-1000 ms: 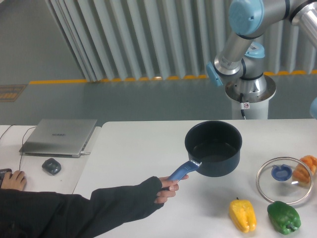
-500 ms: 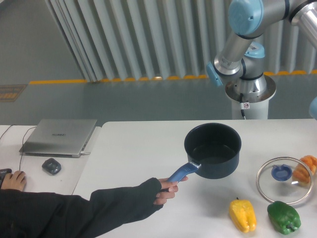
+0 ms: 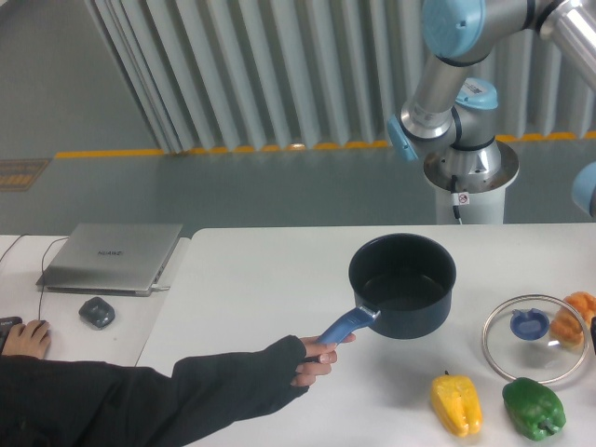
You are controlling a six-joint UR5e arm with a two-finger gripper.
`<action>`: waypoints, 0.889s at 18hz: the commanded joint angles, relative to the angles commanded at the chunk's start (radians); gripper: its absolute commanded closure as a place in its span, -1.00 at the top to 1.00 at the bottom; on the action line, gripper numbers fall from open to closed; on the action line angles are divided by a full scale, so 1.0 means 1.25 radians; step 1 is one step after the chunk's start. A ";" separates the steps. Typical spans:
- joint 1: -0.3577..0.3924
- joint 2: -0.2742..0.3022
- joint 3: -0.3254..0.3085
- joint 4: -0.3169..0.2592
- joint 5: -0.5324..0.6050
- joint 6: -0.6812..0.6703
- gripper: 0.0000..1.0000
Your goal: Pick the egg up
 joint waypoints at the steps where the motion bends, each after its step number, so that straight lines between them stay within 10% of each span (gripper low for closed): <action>1: -0.004 0.012 0.000 -0.016 0.018 0.044 -0.32; 16: -0.112 0.125 0.006 -0.276 0.082 0.412 -0.32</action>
